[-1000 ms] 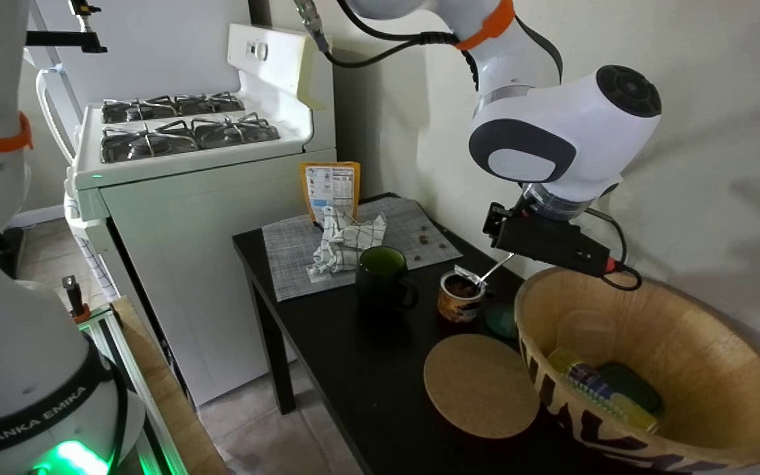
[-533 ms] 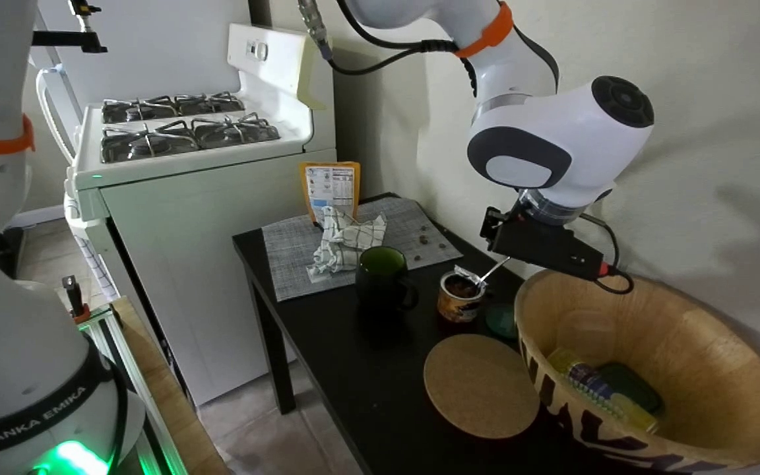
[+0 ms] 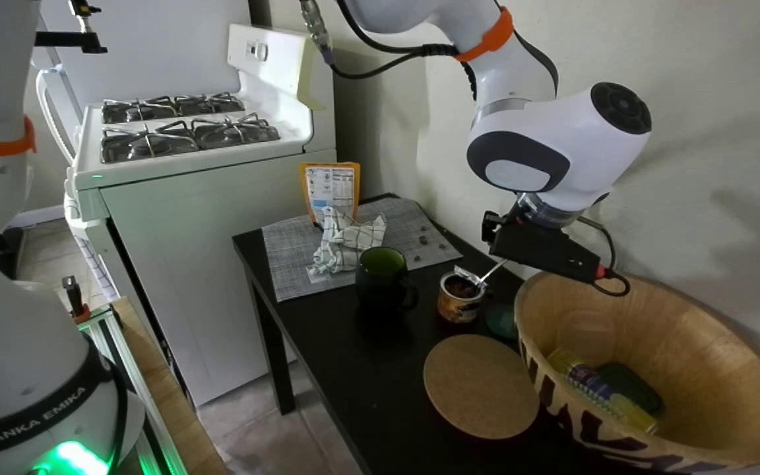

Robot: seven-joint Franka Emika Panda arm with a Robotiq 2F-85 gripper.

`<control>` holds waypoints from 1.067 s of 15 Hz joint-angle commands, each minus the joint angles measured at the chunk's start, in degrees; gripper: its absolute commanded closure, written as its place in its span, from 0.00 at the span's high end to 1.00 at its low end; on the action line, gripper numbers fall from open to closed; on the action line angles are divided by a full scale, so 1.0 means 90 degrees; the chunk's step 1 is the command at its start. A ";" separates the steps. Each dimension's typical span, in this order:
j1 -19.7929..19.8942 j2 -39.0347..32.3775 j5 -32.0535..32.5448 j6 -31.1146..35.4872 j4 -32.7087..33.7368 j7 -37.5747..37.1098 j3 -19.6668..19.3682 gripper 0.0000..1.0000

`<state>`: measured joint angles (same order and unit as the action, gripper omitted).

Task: Use the spoon to transfer a spoonful of contents from the can to the cup

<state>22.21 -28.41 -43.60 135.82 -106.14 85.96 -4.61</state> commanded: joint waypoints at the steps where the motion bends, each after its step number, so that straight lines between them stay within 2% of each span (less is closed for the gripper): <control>1: 0.0157 -0.0115 -0.0038 -0.0240 0.0180 0.0183 0.0124 0.40; 2: 0.0157 -0.0104 -0.0024 -0.0262 0.0181 0.0184 0.0126 0.36; 5: 0.0163 -0.0080 -0.0015 -0.0371 0.0202 0.0232 0.0119 0.05; 6: 0.0164 -0.0079 -0.0017 -0.0398 0.0212 0.0244 0.0117 0.00; 12: 0.0213 0.0164 0.0022 -0.0965 0.0110 0.0349 0.0066 0.02; 16: 0.0305 0.0436 -0.0495 -0.0937 -0.0096 0.0549 0.0118 0.02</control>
<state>23.80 -27.15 -44.19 128.28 -104.79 88.72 -4.21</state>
